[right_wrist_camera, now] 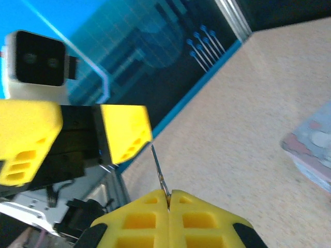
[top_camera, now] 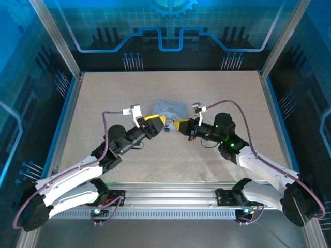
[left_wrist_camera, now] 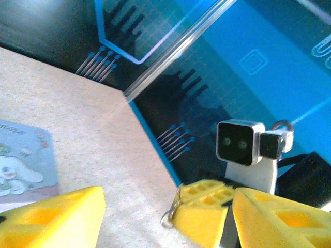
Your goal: Unlock a padlock with a key
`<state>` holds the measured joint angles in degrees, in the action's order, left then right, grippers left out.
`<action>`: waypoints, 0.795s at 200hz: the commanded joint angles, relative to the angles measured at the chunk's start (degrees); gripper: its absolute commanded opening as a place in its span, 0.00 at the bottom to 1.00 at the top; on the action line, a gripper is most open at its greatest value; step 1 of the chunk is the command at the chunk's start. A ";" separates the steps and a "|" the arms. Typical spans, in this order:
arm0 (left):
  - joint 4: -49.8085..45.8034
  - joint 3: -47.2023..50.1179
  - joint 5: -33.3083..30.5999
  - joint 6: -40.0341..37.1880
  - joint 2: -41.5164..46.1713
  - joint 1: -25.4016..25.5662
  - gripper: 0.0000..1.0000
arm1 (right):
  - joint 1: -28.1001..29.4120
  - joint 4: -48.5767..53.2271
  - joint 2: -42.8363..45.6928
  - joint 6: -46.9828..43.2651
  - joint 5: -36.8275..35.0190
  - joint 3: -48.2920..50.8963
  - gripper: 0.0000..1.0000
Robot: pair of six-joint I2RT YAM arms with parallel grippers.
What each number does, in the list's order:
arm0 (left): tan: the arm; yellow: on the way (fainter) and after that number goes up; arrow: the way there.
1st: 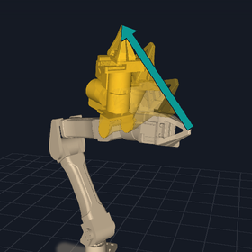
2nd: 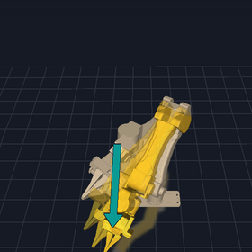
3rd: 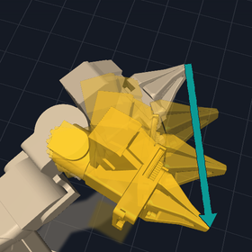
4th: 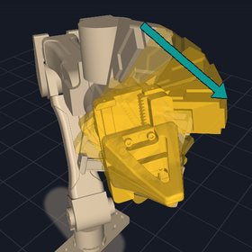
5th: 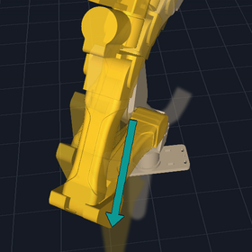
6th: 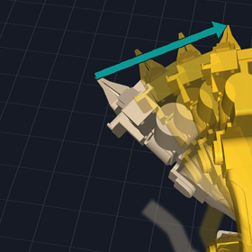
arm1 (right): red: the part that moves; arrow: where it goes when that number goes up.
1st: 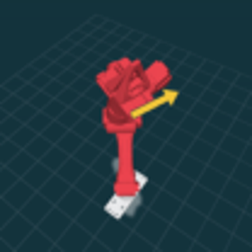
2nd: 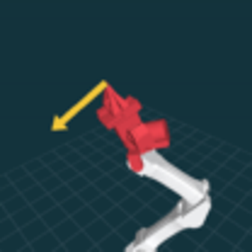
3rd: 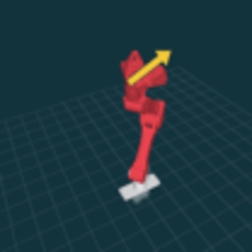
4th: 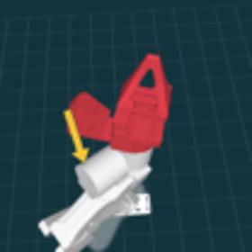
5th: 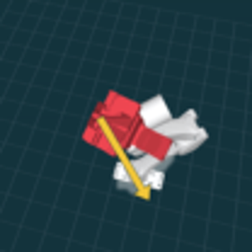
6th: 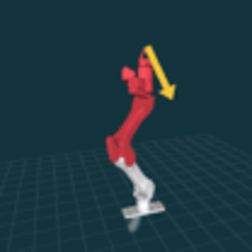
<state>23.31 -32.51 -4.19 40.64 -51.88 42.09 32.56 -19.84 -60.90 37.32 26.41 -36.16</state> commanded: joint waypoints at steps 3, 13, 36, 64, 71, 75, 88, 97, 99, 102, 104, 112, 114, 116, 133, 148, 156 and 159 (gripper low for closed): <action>-14.13 0.11 -3.33 -4.38 2.26 -1.76 0.76 | -2.66 12.46 -1.52 -6.38 1.25 -3.03 0.00; -16.63 0.42 -3.03 -5.02 2.53 -2.76 0.79 | -3.41 14.76 -2.93 -8.27 1.59 -4.21 0.00; -21.76 0.38 -1.08 -6.01 1.55 -5.54 0.84 | -5.46 18.21 -7.78 -11.05 2.95 -7.54 0.00; -25.74 -1.27 1.12 -8.69 -3.04 -7.61 0.87 | -7.66 19.49 -15.46 -11.66 4.61 -12.85 0.00; -26.18 -1.85 1.51 -9.78 -4.79 -7.78 0.87 | -8.06 19.76 -17.73 -11.67 4.63 -13.91 0.00; -26.36 -2.13 1.50 -10.24 -5.74 -7.85 0.87 | -8.31 19.83 -18.96 -11.56 4.59 -15.27 0.00; -26.35 -3.00 1.83 -11.79 -9.31 -7.86 0.87 | -8.81 19.80 -23.03 -10.99 4.48 -18.24 0.00; -26.26 -3.66 1.97 -12.36 -11.74 -7.89 0.87 | -9.09 19.92 -25.79 -10.84 4.14 -19.95 0.00; -26.11 -3.80 2.01 -12.46 -12.12 -7.94 0.87 | -9.13 19.94 -26.29 -10.79 4.14 -20.27 0.00; -25.96 -3.93 2.18 -12.77 -12.81 -7.90 0.87 | -9.17 19.86 -27.18 -10.78 4.09 -20.84 0.00; -25.75 -3.98 2.28 -12.82 -13.25 -7.90 0.88 | -9.18 19.80 -27.78 -10.78 4.09 -21.15 0.00; -25.09 -4.43 2.43 -13.26 -14.95 -7.87 0.88 | -9.40 19.55 -29.96 -10.44 3.92 -22.45 0.00; -24.96 -4.47 2.47 -13.30 -15.30 -7.89 0.88 | -9.43 19.46 -30.59 -10.28 3.91 -22.74 0.00; -24.71 -4.53 2.59 -13.44 -15.63 -7.89 0.88 | -9.44 19.41 -31.07 -10.19 3.91 -22.97 0.00; -23.57 -5.17 2.88 -14.39 -18.49 -7.90 0.88 | -9.66 18.91 -35.87 -9.31 4.46 -25.91 0.00; -22.61 -5.63 3.20 -15.07 -20.93 -7.89 0.88 | -9.68 18.80 -39.45 -8.55 4.69 -27.78 0.00; -21.85 -5.77 3.46 -15.18 -22.24 -7.90 0.88 | -9.75 18.71 -40.91 -8.13 4.57 -28.38 0.00; -21.56 -5.80 3.59 -15.23 -22.78 -7.85 0.88 | -9.71 18.62 -41.46 -8.02 4.49 -28.55 0.00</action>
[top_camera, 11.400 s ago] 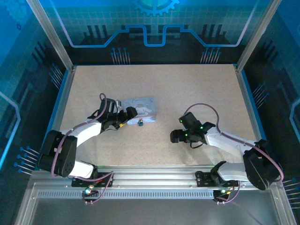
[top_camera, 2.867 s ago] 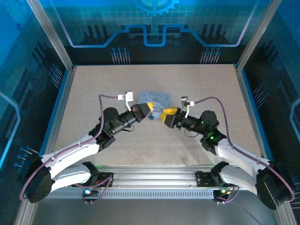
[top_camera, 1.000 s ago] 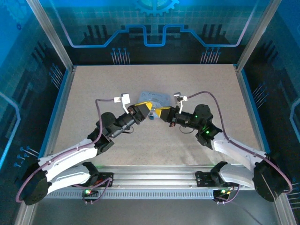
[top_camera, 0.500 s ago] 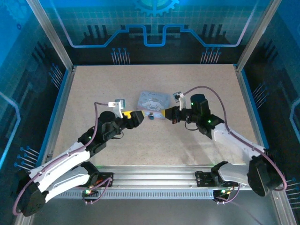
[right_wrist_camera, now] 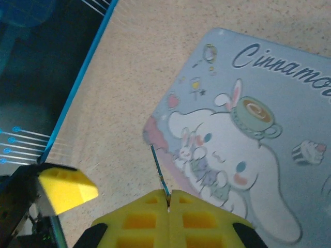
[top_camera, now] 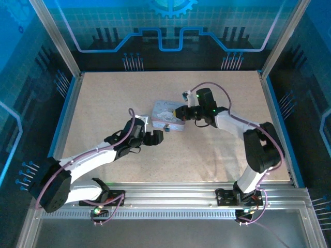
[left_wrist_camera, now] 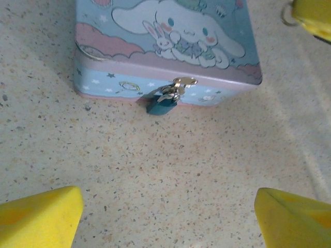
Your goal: Unlock a padlock with a key
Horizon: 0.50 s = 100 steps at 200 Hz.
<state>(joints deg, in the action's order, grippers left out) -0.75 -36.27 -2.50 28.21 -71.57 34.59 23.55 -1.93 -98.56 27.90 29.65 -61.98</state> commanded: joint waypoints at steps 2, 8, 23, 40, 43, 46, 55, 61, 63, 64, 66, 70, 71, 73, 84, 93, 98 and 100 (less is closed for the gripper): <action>2.75 -2.11 1.96 -2.80 -3.45 -0.32 0.88 | -0.72 0.58 -4.15 1.51 1.27 -2.78 0.00; 3.16 -2.26 2.16 -2.89 -4.47 -0.34 0.88 | -0.71 0.29 -4.86 1.79 1.19 -2.89 0.00; 4.27 -2.95 2.83 -3.04 -7.08 -0.38 0.87 | -0.83 -0.10 -6.53 2.50 0.85 -3.01 0.00; 5.42 -3.78 3.29 -3.14 -9.60 -0.40 0.87 | -0.83 0.39 -7.68 2.69 0.43 -2.93 0.00; 5.61 -3.87 3.29 -3.12 -10.03 -0.38 0.87 | -0.80 0.54 -7.85 2.70 0.41 -2.89 0.00; 5.88 -3.89 3.34 -3.09 -10.38 -0.35 0.87 | -0.84 0.74 -7.99 2.69 0.30 -2.89 0.00; 6.51 -4.22 3.33 -3.11 -11.46 -0.40 0.87 | -0.89 1.50 -8.26 2.62 -0.12 -2.72 0.00; 7.00 -4.35 3.37 -3.23 -12.11 -0.39 0.86 | -0.79 1.90 -8.39 2.62 -0.29 -2.50 0.00; 7.13 -4.45 3.36 -3.20 -12.34 -0.35 0.86 | -0.85 1.99 -8.40 2.60 -0.36 -2.46 0.00; 7.19 -4.48 3.37 -3.22 -12.49 -0.38 0.86 | -0.86 2.05 -8.40 2.60 -0.41 -2.41 0.00; 7.37 -4.48 3.36 -3.17 -12.75 -0.37 0.86 | -0.92 2.21 -8.46 2.53 -0.50 -2.37 0.00; 7.70 -4.63 3.36 -3.23 -13.14 -0.38 0.86 | -0.88 2.50 -8.47 2.51 -0.66 -2.24 0.00; 7.79 -4.66 3.37 -3.24 -13.28 -0.39 0.86 | -0.92 2.57 -8.43 2.51 -0.70 -2.21 0.00; 7.96 -4.70 3.38 -3.27 -13.49 -0.35 0.85 | -0.89 2.73 -8.45 2.51 -0.77 -2.13 0.00; 8.86 -5.02 3.50 -3.50 -14.68 -0.26 0.84 | -0.85 3.36 -8.64 2.42 -1.06 -1.75 0.00; 9.47 -5.42 3.39 -3.58 -15.81 -0.28 0.83 | -0.91 3.93 -8.71 2.34 -1.26 -1.53 0.00; 9.77 -5.60 3.38 -3.71 -16.34 -0.31 0.83 | -0.86 4.13 -8.76 2.25 -1.26 -1.42 0.00; 9.86 -5.71 3.36 -3.74 -16.61 -0.29 0.83 | -0.85 4.13 -8.82 2.29 -1.30 -1.36 0.00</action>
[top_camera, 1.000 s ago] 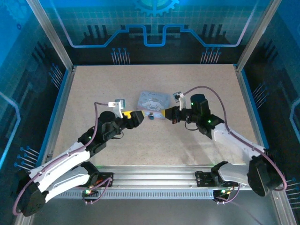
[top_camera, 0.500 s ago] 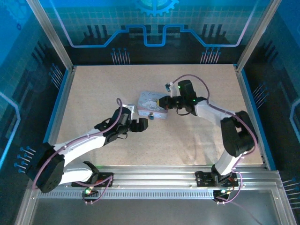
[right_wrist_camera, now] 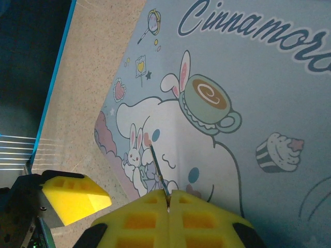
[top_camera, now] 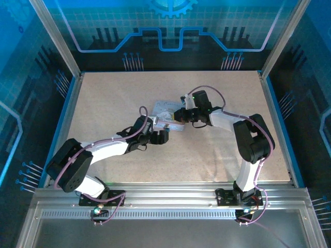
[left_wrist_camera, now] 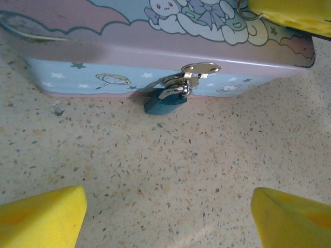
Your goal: Unlock a padlock with a key
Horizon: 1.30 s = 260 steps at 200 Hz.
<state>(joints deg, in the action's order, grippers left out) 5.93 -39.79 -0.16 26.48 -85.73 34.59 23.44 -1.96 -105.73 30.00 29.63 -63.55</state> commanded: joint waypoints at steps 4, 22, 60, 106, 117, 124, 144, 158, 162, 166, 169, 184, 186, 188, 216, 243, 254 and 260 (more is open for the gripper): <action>3.34 -2.35 0.97 -2.06 -2.92 -0.23 0.83 | -0.81 4.15 -1.73 0.09 -1.31 0.34 0.00; 4.18 -3.15 0.57 -2.48 -4.88 -0.14 0.81 | -0.77 4.33 -1.71 -0.02 -1.41 0.79 0.00; 6.27 -3.88 0.15 -2.64 -8.31 0.23 0.81 | -0.68 5.40 -1.41 -0.68 -1.90 0.93 0.00; 6.92 -5.89 -0.30 -2.99 -12.22 1.08 0.80 | -0.52 7.05 -0.88 -1.73 -3.04 0.80 0.00; 7.07 -6.48 -0.43 -3.15 -13.05 1.10 0.80 | -0.48 7.11 -0.88 -1.81 -3.00 0.81 0.00; 7.11 -6.90 -0.57 -3.15 -13.59 1.27 0.79 | -0.52 7.14 -0.91 -1.95 -3.00 0.80 0.00; 7.76 -7.53 -1.24 -3.34 -14.78 1.30 0.77 | -0.42 7.14 -0.98 -2.03 -3.02 0.81 0.00; 8.48 -7.78 -1.73 -3.67 -15.38 1.44 0.75 | -0.42 7.14 -1.13 -2.01 -3.00 0.79 0.00; 8.69 -7.81 -1.98 -3.76 -15.55 1.52 0.74 | -0.47 7.14 -1.06 -2.05 -3.00 0.77 0.00; 9.10 -7.82 -2.16 -4.00 -15.64 1.53 0.74 | -0.42 7.18 -0.97 -2.05 -3.02 0.71 0.00; 9.24 -7.83 -2.44 -4.17 -15.71 1.61 0.73 | -0.41 7.22 -1.04 -2.05 -3.03 0.71 0.00; 10.00 -7.91 -3.54 -5.06 -16.14 1.73 0.71 | -0.34 7.31 -0.96 -2.13 -3.01 0.59 0.00; 10.07 -7.93 -3.66 -5.22 -16.16 1.85 0.70 | -0.33 7.32 -0.97 -2.14 -3.04 0.61 0.00; 10.13 -8.02 -3.80 -5.39 -16.25 1.88 0.70 | -0.37 7.32 -0.94 -2.14 -3.07 0.62 0.00; 10.97 -8.57 -5.89 -7.53 -16.88 2.36 0.67 | -0.15 7.73 -0.74 -2.29 -3.34 0.40 0.00; 10.45 -9.73 -7.65 -8.81 -18.02 2.65 0.64 | -0.06 7.91 -0.62 -2.40 -3.53 0.27 0.00; 10.64 -10.03 -8.04 -9.15 -18.51 2.74 0.62 | 0.02 8.01 -0.60 -2.54 -3.52 0.18 0.00; 10.68 -10.27 -8.17 -9.27 -18.80 2.72 0.61 | 0.07 8.11 -0.61 -2.54 -3.62 0.10 0.00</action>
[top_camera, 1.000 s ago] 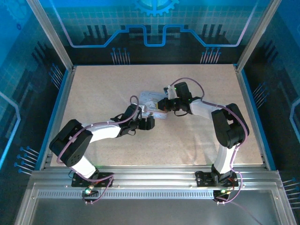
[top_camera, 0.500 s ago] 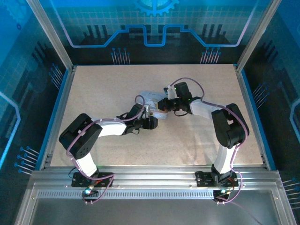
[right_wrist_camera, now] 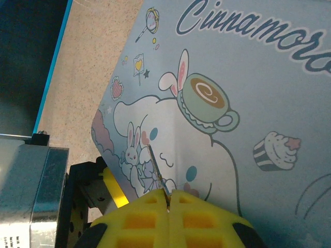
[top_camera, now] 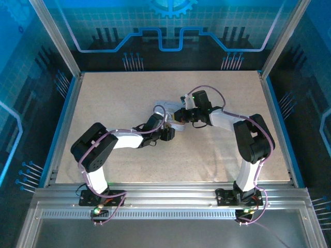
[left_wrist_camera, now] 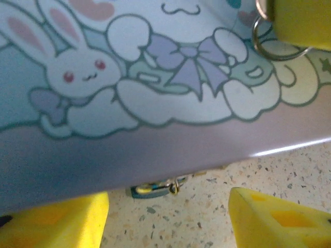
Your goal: Unlock a padlock with a key
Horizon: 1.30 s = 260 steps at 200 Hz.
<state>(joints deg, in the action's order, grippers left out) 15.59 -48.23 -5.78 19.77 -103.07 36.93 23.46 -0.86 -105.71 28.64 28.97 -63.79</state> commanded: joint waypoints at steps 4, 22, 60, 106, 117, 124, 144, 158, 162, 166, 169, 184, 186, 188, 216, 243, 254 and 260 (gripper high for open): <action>1.18 -2.00 -2.56 -2.71 -1.51 0.40 0.60 | 0.09 7.14 -0.64 -1.24 -3.00 0.26 0.00; 1.06 -2.70 -2.77 -3.23 -2.26 0.60 0.57 | 0.16 7.36 -0.70 -1.26 -3.09 0.07 0.00; 0.92 -3.51 -3.10 -3.49 -3.57 0.78 0.51 | 0.26 7.37 -0.90 -1.40 -3.05 -0.02 0.00; 1.14 -3.52 -3.88 -3.81 -4.25 1.00 0.45 | 0.35 7.28 -0.91 -1.40 -3.05 -0.02 0.00; 1.23 -3.59 -4.05 -3.89 -4.41 1.00 0.44 | 0.35 7.28 -0.92 -1.40 -3.06 -0.02 0.00; 1.22 -3.65 -4.14 -4.10 -4.53 1.13 0.43 | 0.35 7.28 -0.96 -1.39 -3.07 -0.02 0.00; 1.11 -3.93 -4.59 -4.60 -4.82 1.22 0.40 | 0.29 7.17 -0.94 -1.35 -2.99 -0.02 0.00; 0.94 -4.01 -5.00 -5.04 -4.78 1.45 0.37 | 0.35 7.02 -0.88 -1.35 -2.88 -0.02 0.00; 1.01 -3.99 -5.06 -5.17 -4.78 1.43 0.36 | 0.35 6.94 -0.79 -1.39 -2.87 -0.02 0.00; 0.93 -4.13 -5.12 -5.33 -4.84 1.47 0.36 | 0.35 6.91 -0.75 -1.39 -2.87 -0.04 0.00; 0.83 -4.10 -5.25 -5.47 -4.85 1.53 0.35 | 0.35 6.80 -0.72 -1.40 -2.79 0.00 0.00; 0.68 -4.17 -5.45 -6.09 -4.72 1.76 0.32 | 0.35 6.09 -0.18 -1.23 -2.71 0.16 0.00; 0.63 -4.16 -5.57 -6.20 -4.76 1.81 0.31 | 0.35 5.97 -0.13 -1.20 -2.63 0.22 0.00; 0.59 -4.16 -5.67 -6.25 -4.75 1.83 0.31 | 0.31 5.81 -0.03 -1.19 -2.61 0.24 0.00; -0.38 -4.09 -6.35 -7.30 -3.96 2.54 0.27 | 0.31 3.58 2.30 -1.03 -2.34 0.42 0.00; -0.87 -3.44 -6.48 -7.35 -2.70 3.09 0.25 | 0.27 1.52 6.51 -1.08 -3.10 1.24 0.00; -1.04 -3.01 -6.43 -6.97 -2.03 3.20 0.24 | 0.21 1.00 8.51 -1.24 -3.35 2.00 0.00; -1.17 -2.84 -6.31 -6.74 -1.50 3.24 0.24 | 0.18 0.95 9.52 -1.45 -3.65 2.42 0.00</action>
<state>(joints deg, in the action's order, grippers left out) 15.33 -50.92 -11.38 13.50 -106.72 39.57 23.57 0.43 -101.80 28.40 26.57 -62.78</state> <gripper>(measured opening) 0.254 0.056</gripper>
